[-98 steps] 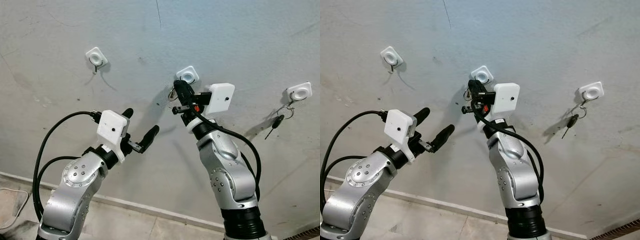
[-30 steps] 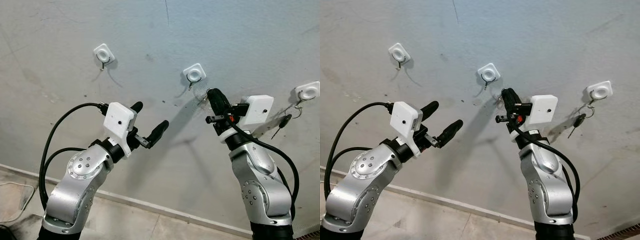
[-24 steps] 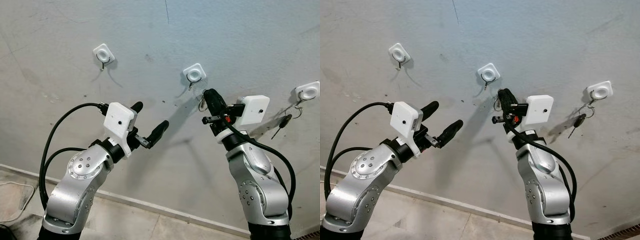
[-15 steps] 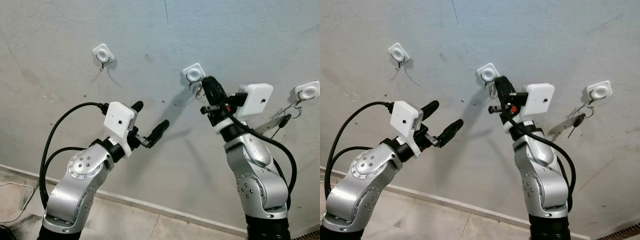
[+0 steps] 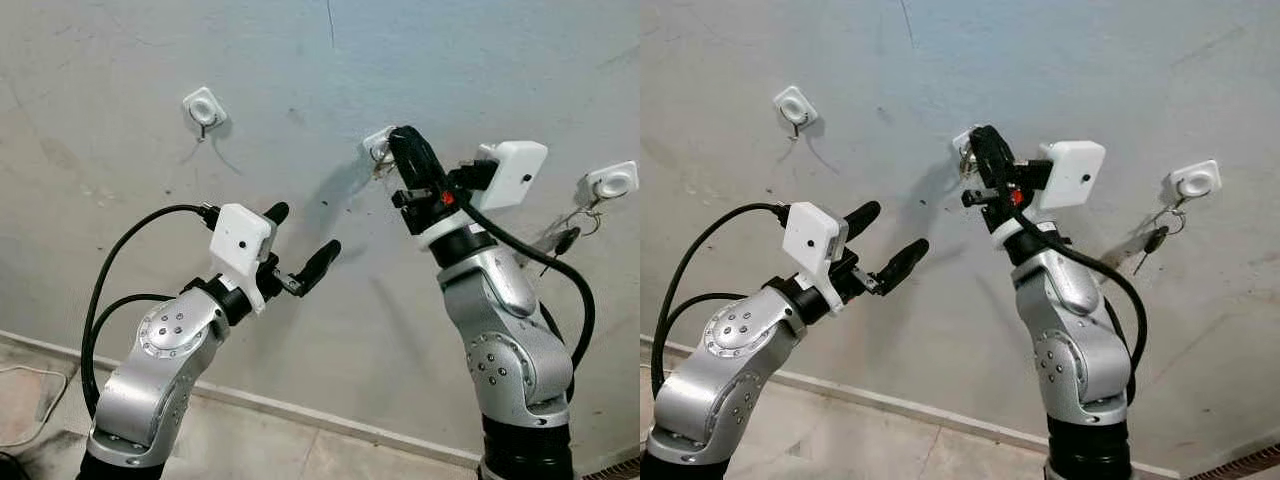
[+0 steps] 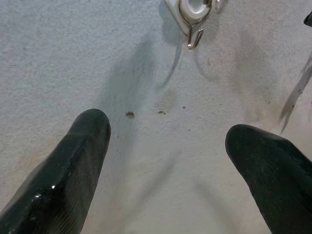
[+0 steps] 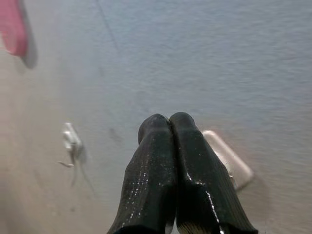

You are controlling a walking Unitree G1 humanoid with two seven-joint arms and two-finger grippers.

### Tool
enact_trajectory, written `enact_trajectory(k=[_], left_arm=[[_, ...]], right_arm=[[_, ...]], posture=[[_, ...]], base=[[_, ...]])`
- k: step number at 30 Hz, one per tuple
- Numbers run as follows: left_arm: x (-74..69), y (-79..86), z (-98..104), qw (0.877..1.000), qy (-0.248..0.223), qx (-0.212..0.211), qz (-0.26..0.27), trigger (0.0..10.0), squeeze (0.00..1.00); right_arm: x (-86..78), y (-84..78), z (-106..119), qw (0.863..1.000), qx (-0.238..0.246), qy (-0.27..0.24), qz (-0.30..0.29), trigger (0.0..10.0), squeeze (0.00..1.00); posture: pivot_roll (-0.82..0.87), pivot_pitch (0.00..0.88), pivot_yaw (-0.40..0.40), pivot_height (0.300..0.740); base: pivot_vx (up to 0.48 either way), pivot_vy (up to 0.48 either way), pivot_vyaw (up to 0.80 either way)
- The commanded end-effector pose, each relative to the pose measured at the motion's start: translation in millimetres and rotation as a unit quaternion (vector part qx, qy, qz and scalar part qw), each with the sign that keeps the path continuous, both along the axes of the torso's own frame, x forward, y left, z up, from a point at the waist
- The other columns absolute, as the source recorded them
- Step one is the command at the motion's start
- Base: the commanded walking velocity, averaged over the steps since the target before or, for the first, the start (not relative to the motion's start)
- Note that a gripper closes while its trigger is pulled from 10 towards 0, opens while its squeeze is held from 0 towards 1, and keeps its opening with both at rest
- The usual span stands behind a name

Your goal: Hang keys on a hook

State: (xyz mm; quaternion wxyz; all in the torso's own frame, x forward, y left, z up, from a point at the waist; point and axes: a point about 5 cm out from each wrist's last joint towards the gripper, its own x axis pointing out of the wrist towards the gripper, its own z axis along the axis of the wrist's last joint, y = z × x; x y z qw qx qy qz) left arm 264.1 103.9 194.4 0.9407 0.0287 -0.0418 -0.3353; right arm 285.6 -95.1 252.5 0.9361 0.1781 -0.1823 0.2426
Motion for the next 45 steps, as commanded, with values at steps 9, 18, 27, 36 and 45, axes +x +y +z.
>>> enact_trajectory(k=[9, 18, 27, 36, 45], left_arm=[[-0.7, -2.1, -1, 1.0, -0.002, 0.004, -0.005, 10.0, 0.0], [-2.7, -6.7, 3, 1.0, 0.004, -0.005, -0.027, 10.0, 0.0], [-6.4, -8.7, 6, 0.999, -0.004, -0.004, -0.038, 10.0, 0.0], [-12.3, 1.8, -2, 1.0, 0.007, 0.005, -0.019, 10.0, 0.0], [-13.6, 1.5, -1, 1.0, 0.006, 0.002, -0.015, 10.0, 0.0]], right_arm=[[-17.3, 24.5, 5, 0.993, -0.012, -0.013, 0.115, 10.0, 0.0], [-14.9, 28.8, -15, 0.992, -0.031, 0.014, 0.12, 10.0, 0.0], [-1.0, 23.9, -16, 0.996, -0.037, 0.008, 0.08, 10.0, 0.0], [11.1, 25.9, -10, 0.997, -0.035, -0.015, 0.064, 10.0, 0.0], [24.9, 3.7, -12, 1.0, -0.024, -0.009, -0.005, 10.0, 0.0]], posture=[[0.23, 0.001, -0.058, 0.74], [0.23, 0.002, -0.058, 0.74], [0.24, 0.006, -0.062, 0.74], [0.25, 0.011, -0.067, 0.74], [0.25, 0.013, -0.071, 0.74]], base=[[0.0, 0.0, 0.0], [0.0, 0.0, 0.0], [0.0, 0.0, 0.0], [0.0, 0.0, 0.0], [0.0, 0.0, 0.0]])
